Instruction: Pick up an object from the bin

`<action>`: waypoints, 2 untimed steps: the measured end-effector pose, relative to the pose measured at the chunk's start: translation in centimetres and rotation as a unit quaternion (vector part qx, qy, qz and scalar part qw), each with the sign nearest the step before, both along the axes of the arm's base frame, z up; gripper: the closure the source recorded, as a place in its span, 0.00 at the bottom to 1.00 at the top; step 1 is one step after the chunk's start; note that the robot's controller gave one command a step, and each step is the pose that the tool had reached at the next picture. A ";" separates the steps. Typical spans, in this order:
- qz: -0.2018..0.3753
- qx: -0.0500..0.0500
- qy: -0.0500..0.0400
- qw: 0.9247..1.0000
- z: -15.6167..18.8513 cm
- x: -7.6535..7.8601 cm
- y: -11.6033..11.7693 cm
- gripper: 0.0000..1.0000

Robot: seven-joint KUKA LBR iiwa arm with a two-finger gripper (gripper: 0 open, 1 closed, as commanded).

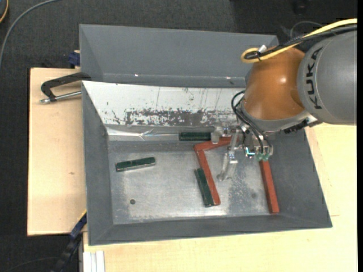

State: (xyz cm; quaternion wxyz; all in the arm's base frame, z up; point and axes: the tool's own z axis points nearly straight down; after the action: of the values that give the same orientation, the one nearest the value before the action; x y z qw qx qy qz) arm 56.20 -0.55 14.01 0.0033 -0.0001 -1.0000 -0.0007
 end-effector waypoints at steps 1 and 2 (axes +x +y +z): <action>0.259 0.001 -0.002 0.966 -3.8 -2.5 1.1 0.00; 0.402 0.002 -0.003 0.916 -6.9 -4.1 5.6 0.00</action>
Offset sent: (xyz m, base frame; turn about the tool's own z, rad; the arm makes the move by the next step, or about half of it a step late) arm -0.0253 0.0097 -0.0373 -0.5229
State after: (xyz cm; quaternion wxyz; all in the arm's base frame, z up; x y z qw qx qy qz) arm 52.12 5.06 7.13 0.0005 0.4021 -0.9156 -0.0010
